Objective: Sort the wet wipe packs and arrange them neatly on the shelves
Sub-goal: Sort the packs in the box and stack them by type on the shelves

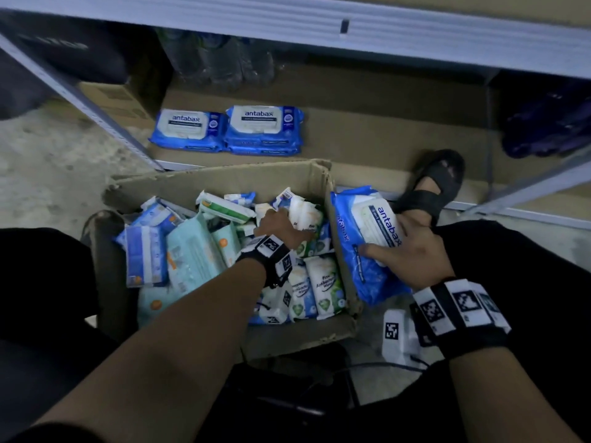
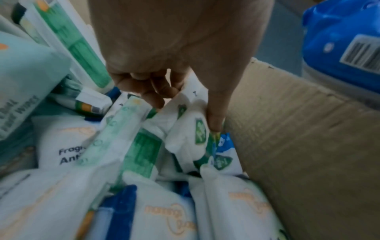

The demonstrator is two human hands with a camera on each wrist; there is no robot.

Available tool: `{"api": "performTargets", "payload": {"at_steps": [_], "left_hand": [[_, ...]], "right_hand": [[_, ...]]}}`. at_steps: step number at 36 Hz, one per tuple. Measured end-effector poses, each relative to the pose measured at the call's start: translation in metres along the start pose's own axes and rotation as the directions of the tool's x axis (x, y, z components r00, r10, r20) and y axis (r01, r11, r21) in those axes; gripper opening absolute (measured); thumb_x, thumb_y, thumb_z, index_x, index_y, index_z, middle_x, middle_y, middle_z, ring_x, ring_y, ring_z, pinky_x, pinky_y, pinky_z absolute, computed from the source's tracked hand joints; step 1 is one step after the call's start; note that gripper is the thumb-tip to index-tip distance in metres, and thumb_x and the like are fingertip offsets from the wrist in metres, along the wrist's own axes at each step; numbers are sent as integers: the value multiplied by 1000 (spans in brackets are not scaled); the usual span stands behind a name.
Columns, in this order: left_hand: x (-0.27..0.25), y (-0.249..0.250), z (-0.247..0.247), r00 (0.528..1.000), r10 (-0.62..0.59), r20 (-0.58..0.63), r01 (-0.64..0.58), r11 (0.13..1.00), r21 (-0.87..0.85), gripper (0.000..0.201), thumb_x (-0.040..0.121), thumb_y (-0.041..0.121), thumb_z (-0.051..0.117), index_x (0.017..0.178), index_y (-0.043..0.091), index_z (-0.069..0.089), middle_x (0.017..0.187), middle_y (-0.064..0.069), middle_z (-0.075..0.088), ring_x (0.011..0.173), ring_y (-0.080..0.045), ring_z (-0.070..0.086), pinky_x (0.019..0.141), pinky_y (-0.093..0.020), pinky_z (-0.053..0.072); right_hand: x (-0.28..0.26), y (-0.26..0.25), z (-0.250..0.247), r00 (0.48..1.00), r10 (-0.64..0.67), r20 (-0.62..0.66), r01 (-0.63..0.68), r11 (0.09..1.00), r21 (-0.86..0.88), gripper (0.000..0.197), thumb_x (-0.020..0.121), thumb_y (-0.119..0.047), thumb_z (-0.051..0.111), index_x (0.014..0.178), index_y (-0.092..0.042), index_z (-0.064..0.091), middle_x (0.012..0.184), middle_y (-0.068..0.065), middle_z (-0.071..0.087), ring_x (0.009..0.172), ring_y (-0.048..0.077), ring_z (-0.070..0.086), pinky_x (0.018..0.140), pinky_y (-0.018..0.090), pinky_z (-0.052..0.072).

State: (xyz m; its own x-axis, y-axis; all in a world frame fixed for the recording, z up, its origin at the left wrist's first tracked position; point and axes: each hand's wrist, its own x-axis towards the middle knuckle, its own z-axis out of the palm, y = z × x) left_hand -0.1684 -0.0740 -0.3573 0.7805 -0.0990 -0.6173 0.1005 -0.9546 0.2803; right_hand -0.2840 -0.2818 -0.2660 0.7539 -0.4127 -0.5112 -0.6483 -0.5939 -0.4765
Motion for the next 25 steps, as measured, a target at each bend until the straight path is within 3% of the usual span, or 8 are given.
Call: {"api": "performTargets", "payload": {"at_steps": [4,10,13,17,19,21,23,25], "left_hand": [[-5,-21,-18,999,-3,40,6,996,-88,83,73,66,71,129,10,51,125,-13,58,109,-32,56,89,-42,49],[-23,-77,-81,992,-124,39,130,968,-213,47,74,48,81,103,15,65,106,-4,67,85,-22,59,73,-30,44],[-32,-112,-120,970,-242,-29,238,965,-113,68,68,51,83,116,7,64,117,-10,66,101,-30,62,81,-37,51],[-39,-150,-151,927,-361,-107,357,933,-51,63,68,45,85,109,2,66,110,-19,67,93,-32,63,73,-36,48],[-45,-159,-150,903,-404,-146,404,914,-25,62,74,44,80,119,5,62,117,-21,64,101,-34,61,78,-38,47],[-48,-164,-141,840,-445,-309,473,881,18,72,73,47,73,131,10,51,131,-21,54,119,-40,52,98,-47,43],[-52,-153,-128,789,-380,-483,462,885,58,73,76,40,71,135,8,43,137,-24,43,126,-43,40,105,-50,34],[-55,-131,-115,819,-199,-538,307,944,118,65,80,35,70,133,9,45,134,-22,44,123,-41,41,98,-47,36]], "right_hand": [[-1,-8,5,998,-54,-27,54,998,15,52,57,-58,83,93,-28,62,84,-9,65,78,13,61,68,27,47],[-1,-20,19,994,-96,58,96,995,4,55,59,-54,86,100,-26,62,88,-8,68,82,13,64,72,28,50],[-1,-22,26,995,-79,66,80,997,-10,65,54,-59,83,106,-25,62,95,-5,69,91,19,65,80,33,55],[-1,-27,26,995,-67,75,70,996,-48,79,47,-69,77,109,-24,60,95,-6,69,91,19,64,80,33,55],[-3,-29,26,996,-59,72,64,996,-62,74,51,-66,80,108,-23,59,95,-4,68,91,20,64,77,30,52],[-4,-30,26,996,-42,75,47,997,-68,71,54,-63,82,107,-22,59,95,-4,68,90,19,64,75,29,51],[-4,-31,27,996,-41,73,46,997,-69,78,47,-69,78,108,-23,59,96,-5,69,90,18,65,77,30,53],[-4,-30,28,997,-40,67,45,996,-76,84,43,-72,76,110,-24,58,99,-3,69,92,20,64,81,35,55]]}}
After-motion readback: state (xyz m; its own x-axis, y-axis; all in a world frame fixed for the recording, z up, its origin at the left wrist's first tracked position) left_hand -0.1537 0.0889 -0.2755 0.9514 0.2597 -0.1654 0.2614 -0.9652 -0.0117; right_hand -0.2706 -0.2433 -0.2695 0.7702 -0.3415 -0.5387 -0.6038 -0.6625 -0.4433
